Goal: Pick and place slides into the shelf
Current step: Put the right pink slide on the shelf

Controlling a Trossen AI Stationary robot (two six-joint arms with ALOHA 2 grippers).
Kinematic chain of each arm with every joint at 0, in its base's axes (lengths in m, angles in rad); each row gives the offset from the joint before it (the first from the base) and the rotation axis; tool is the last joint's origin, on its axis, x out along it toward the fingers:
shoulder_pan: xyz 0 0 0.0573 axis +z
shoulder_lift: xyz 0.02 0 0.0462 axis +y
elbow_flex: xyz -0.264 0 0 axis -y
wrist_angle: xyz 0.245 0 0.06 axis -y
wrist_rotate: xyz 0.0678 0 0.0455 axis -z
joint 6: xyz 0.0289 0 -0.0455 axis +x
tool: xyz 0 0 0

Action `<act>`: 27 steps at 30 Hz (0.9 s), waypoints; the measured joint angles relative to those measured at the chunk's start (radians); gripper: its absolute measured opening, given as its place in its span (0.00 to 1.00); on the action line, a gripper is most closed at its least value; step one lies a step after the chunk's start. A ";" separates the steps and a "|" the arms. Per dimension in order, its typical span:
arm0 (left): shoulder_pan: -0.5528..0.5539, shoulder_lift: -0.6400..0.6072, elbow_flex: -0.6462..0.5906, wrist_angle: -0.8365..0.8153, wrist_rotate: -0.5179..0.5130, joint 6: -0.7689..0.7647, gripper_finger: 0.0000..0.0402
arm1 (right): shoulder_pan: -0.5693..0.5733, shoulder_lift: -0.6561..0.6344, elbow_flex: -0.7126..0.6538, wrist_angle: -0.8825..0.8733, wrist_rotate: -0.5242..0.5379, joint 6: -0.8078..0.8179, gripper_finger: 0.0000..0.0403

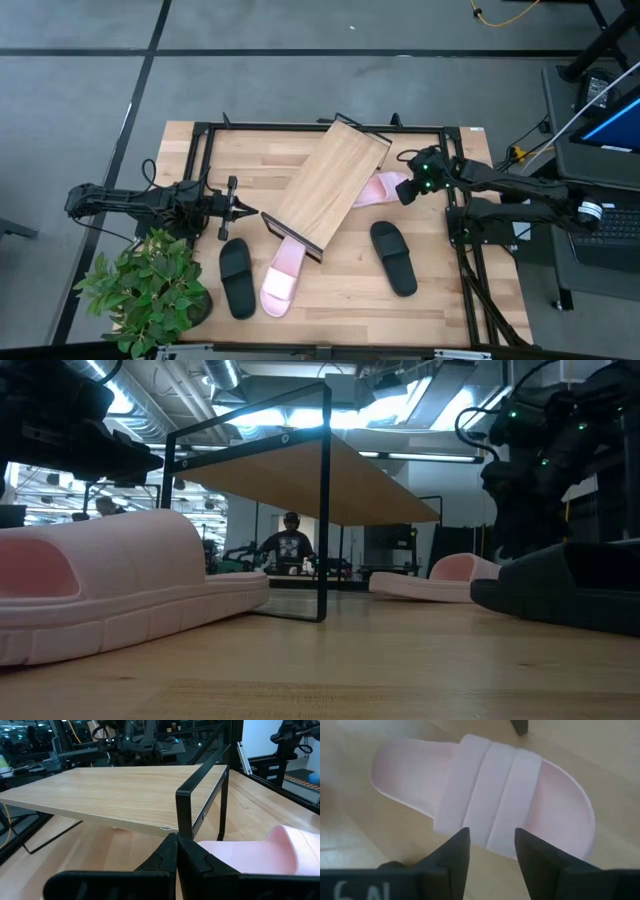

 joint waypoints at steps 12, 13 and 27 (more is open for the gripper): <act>0.000 0.000 0.000 0.000 0.000 0.000 0.00 | 0.000 0.091 0.000 0.004 0.000 0.029 0.41; 0.000 0.000 0.000 0.000 0.000 -0.001 0.00 | 0.000 0.095 0.000 0.006 0.000 0.031 0.41; 0.000 0.000 0.000 0.000 0.000 -0.005 0.00 | -0.001 0.104 0.000 -0.009 0.000 0.032 0.41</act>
